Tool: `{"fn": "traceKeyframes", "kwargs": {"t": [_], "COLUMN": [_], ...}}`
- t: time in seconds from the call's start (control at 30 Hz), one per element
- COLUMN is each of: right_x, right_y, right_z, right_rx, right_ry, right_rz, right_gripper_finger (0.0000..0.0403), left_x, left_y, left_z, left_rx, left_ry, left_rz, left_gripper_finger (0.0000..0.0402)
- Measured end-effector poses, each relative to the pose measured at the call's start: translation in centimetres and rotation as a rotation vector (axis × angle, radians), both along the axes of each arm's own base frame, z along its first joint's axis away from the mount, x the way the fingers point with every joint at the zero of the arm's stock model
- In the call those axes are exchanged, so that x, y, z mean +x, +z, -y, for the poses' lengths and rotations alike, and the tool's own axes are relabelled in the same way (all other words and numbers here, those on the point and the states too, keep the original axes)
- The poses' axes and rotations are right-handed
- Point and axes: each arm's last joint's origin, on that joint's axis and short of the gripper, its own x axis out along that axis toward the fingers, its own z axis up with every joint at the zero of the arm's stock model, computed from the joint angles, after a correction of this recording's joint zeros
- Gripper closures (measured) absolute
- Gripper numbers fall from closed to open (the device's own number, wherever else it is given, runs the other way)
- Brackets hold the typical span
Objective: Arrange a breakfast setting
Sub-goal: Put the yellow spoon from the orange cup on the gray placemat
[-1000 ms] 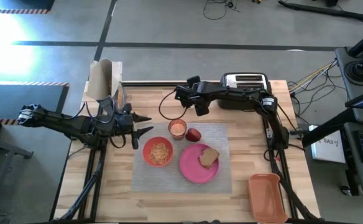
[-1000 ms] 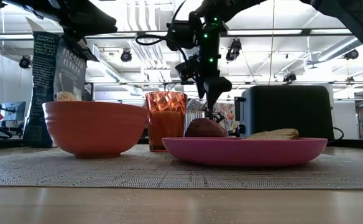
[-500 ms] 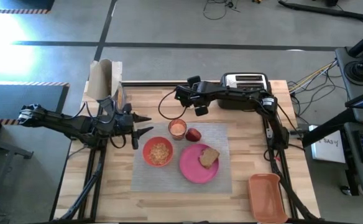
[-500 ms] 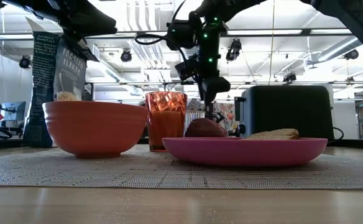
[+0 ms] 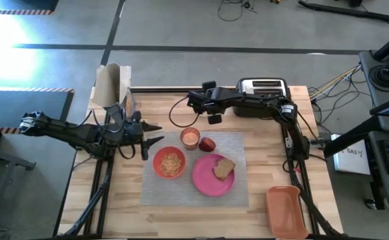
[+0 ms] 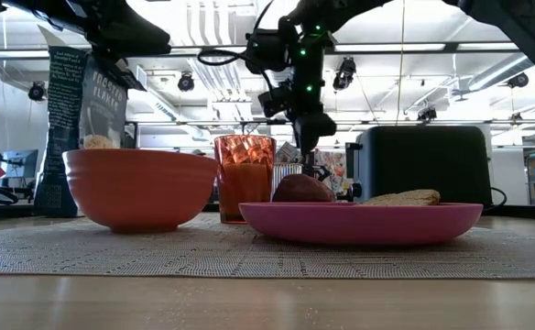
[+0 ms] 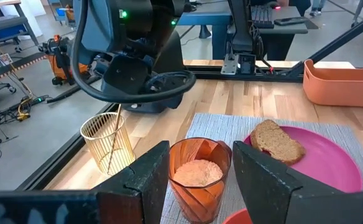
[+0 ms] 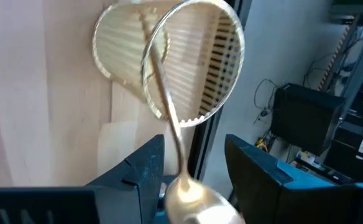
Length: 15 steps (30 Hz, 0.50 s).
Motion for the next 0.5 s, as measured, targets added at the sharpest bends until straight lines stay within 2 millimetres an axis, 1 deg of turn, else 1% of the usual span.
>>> {"fn": "traceKeyframes", "kwargs": {"t": [0.13,0.5], "right_x": [-0.28,-0.39], "right_y": [-0.08,-0.13], "right_z": [-0.11,0.12], "right_rx": [0.026,0.053], "right_ry": [0.005,0.008], "right_rz": [-0.028,-0.025], "right_gripper_finger": [0.0243,0.0243], "left_x": [0.0,-0.31], "left_y": [0.0,-0.02], "left_z": [0.01,-0.05], "left_rx": [0.0,0.009], "left_ry": [0.0,-0.002], "left_rz": [0.0,-0.014], "left_gripper_finger": [0.0241,0.0242]}}
